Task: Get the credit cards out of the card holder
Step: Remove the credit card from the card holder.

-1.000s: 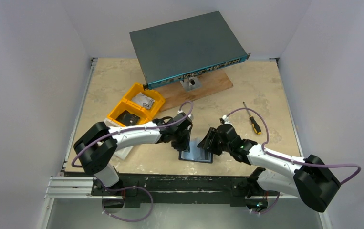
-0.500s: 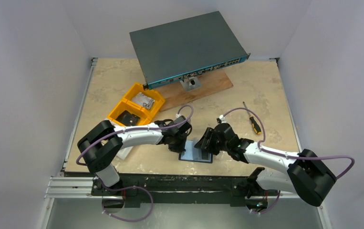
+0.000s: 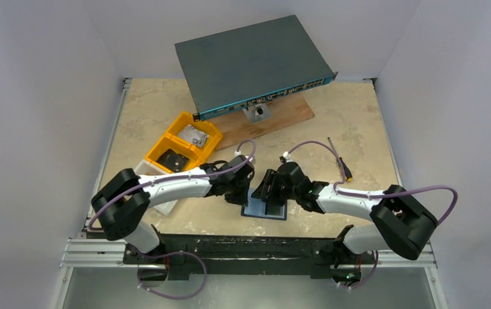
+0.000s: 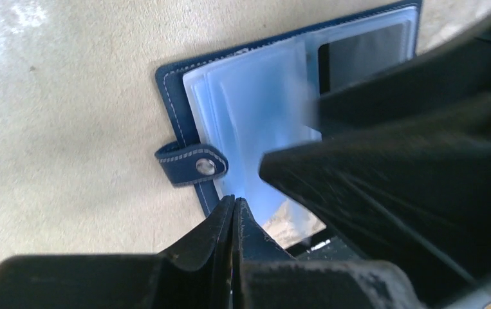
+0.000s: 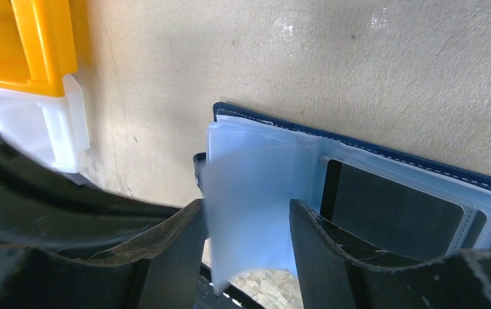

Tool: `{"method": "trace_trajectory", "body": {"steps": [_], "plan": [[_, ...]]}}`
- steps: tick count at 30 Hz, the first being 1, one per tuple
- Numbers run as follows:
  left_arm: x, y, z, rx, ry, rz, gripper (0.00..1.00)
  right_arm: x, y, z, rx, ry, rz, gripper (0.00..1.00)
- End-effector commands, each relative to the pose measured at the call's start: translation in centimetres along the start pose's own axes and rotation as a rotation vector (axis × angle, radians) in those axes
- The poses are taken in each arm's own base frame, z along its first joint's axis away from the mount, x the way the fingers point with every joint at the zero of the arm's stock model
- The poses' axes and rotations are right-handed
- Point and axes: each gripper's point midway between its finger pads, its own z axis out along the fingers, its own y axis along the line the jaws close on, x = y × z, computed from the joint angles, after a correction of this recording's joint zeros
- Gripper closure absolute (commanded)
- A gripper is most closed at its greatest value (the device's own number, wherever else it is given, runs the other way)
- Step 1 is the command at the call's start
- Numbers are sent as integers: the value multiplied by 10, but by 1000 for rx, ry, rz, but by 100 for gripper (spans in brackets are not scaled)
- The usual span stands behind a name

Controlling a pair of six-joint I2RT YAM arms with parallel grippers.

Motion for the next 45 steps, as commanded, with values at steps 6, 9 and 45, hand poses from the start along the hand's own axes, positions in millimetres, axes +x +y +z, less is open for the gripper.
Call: {"method": "trace_trajectory", "body": {"steps": [6, 9, 45], "plan": [[-2, -1, -49, 59, -88, 16, 100, -9, 25, 10, -57, -6, 1, 49], [-2, -5, -54, 77, -93, 21, 100, -6, 24, 16, -58, 10, 5, 46], [-47, -77, -12, 417, 14, -59, 90, -36, -46, -56, 254, -182, -71, 48]]}}
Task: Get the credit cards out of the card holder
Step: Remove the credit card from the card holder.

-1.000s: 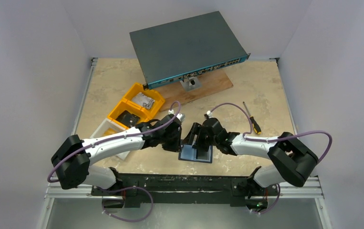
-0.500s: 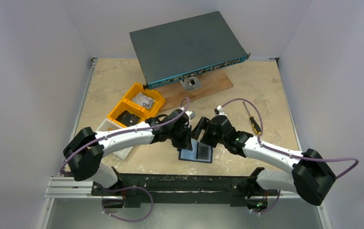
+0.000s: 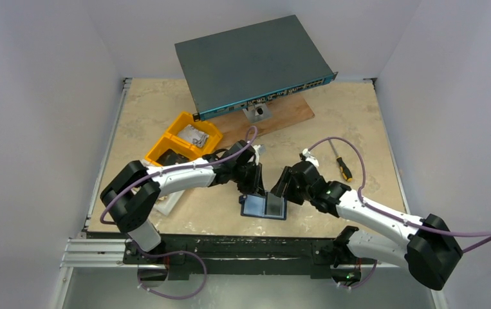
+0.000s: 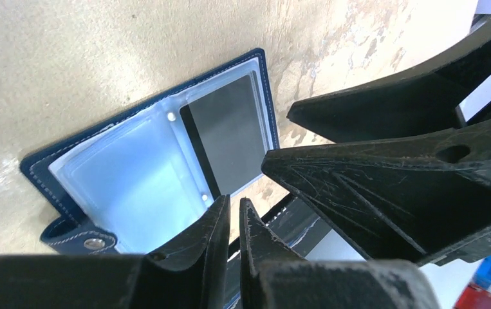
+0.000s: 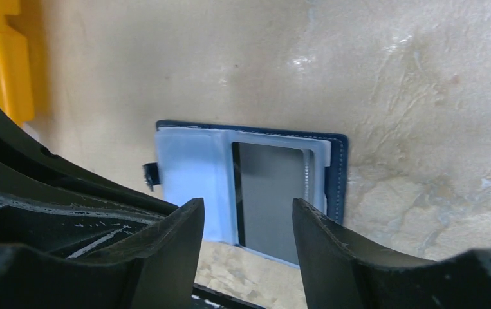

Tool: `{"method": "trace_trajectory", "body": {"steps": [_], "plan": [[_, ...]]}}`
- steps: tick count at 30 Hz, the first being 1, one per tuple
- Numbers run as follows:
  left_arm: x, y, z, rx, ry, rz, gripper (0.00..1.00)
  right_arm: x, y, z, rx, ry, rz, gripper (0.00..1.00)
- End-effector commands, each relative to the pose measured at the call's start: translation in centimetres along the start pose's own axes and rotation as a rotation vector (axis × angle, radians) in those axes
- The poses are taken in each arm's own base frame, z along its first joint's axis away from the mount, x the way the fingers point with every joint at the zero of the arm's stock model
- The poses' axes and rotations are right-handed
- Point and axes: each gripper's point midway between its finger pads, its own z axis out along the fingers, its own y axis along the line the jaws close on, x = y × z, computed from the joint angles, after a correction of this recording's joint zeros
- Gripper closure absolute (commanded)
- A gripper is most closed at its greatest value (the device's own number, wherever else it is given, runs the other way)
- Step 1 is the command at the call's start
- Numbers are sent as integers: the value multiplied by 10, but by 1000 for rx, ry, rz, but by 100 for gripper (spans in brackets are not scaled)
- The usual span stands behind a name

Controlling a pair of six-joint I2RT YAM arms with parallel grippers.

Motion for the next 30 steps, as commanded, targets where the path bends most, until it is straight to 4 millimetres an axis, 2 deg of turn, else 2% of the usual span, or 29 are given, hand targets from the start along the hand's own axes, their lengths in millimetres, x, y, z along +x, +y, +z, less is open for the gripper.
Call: {"method": "trace_trajectory", "body": {"steps": [1, 12, 30], "plan": [[-8, -16, 8, 94, 6, -8, 90, -1, -16, 4, 64, -12, -44, 49], [-2, 3, 22, 54, 29, -45, 90, 9, -21, 17, 94, 38, -73, 58], [7, 16, 42, 39, 75, -89, 90, 16, -26, 24, 109, 66, -91, 77]]}}
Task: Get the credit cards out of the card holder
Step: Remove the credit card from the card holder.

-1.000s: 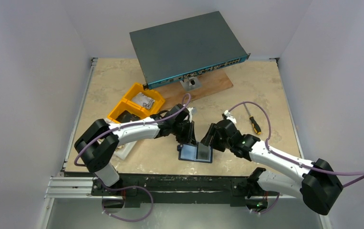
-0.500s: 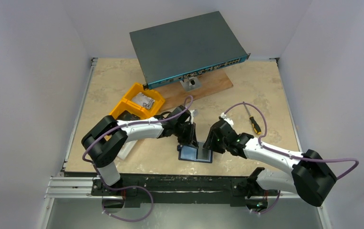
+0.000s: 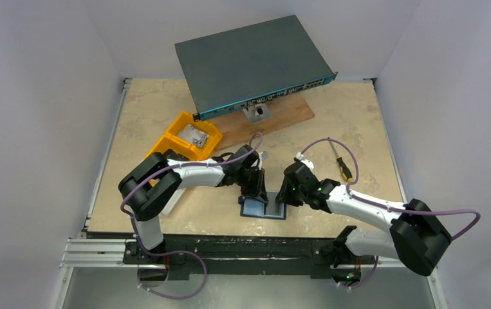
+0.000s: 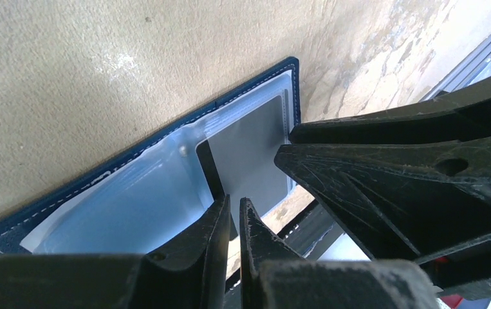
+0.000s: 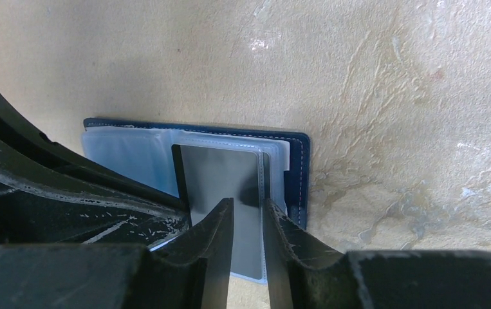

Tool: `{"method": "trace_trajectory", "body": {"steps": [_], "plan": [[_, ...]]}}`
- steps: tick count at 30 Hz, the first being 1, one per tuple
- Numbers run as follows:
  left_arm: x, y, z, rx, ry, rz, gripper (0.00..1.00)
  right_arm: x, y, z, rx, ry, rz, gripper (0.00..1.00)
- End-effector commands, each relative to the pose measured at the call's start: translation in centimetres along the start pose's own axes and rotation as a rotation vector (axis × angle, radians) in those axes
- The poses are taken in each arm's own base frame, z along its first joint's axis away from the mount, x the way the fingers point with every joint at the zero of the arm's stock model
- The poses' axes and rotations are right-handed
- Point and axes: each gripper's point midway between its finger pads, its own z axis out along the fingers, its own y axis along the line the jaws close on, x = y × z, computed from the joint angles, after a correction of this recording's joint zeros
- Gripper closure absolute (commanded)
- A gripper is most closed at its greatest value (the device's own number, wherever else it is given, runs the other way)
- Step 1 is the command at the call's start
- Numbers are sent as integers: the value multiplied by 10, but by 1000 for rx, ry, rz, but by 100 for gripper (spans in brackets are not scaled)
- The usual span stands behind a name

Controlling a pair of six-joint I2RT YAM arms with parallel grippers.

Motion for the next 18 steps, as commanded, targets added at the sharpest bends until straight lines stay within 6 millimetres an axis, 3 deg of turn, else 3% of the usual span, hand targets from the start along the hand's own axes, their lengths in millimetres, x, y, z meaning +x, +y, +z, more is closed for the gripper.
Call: {"method": "trace_trajectory", "body": {"steps": [1, 10, 18], "plan": [[-2, 1, 3, 15, -5, -17, 90, -3, 4, 2, -10, -10, -16, 78], [3, 22, -2, -73, -21, -14, 80, -1, 1, 4, 1, 0, -27, 84], [7, 24, -2, -71, -13, -26, 79, 3, 0, 6, 5, 13, -28, 88]]}}
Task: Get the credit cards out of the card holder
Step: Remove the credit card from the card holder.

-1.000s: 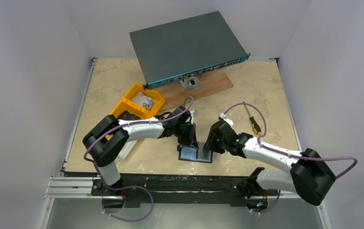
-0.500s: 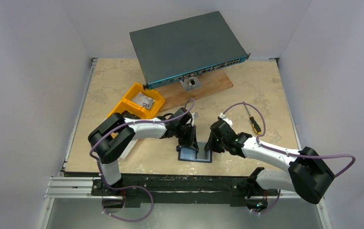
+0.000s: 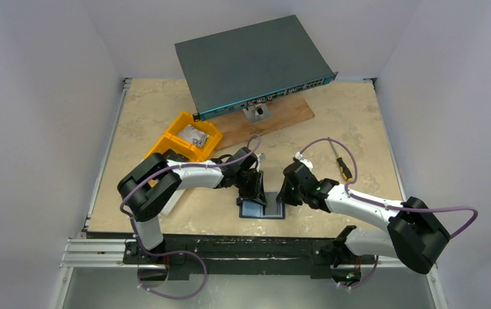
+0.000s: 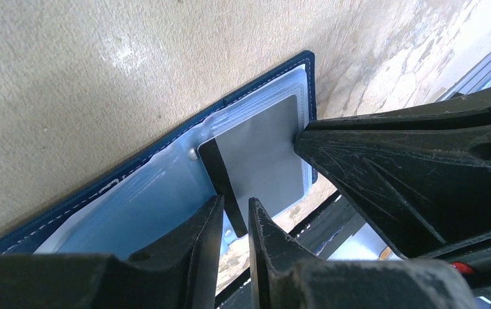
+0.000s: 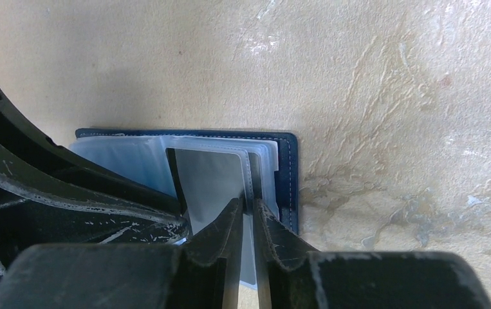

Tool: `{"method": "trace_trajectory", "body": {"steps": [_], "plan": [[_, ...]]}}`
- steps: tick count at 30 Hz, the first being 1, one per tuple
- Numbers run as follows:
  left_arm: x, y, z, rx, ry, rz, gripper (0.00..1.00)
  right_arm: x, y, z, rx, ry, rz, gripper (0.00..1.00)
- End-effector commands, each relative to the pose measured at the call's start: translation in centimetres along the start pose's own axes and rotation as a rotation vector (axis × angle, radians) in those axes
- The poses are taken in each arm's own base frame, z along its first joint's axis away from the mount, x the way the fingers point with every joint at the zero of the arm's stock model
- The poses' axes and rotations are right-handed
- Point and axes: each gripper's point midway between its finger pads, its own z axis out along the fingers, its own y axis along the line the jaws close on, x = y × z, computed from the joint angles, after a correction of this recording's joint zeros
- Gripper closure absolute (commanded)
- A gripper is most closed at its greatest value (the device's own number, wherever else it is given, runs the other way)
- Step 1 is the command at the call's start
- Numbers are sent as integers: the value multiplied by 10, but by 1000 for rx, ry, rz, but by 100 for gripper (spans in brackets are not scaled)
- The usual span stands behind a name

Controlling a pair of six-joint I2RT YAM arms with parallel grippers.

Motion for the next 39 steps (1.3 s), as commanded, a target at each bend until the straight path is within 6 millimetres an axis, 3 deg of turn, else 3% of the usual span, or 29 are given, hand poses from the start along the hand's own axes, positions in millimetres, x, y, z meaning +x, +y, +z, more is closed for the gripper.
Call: {"method": "trace_trajectory", "body": {"steps": [1, 15, 24, 29, 39], "plan": [[0, 12, -4, -43, -20, -16, 78, 2, -1, 3, 7, 9, -16, 89], [7, 20, -8, -72, -14, -15, 75, 6, -7, 3, 17, 13, -10, 94], [7, 22, -21, -108, -32, 1, 72, 8, -9, 3, 20, 14, -9, 94], [11, 24, -16, -84, -19, -4, 72, 9, -9, 4, 18, 15, -7, 95], [11, 6, 1, 39, 6, -55, 75, 12, -8, 7, 15, 24, -11, 95]]}}
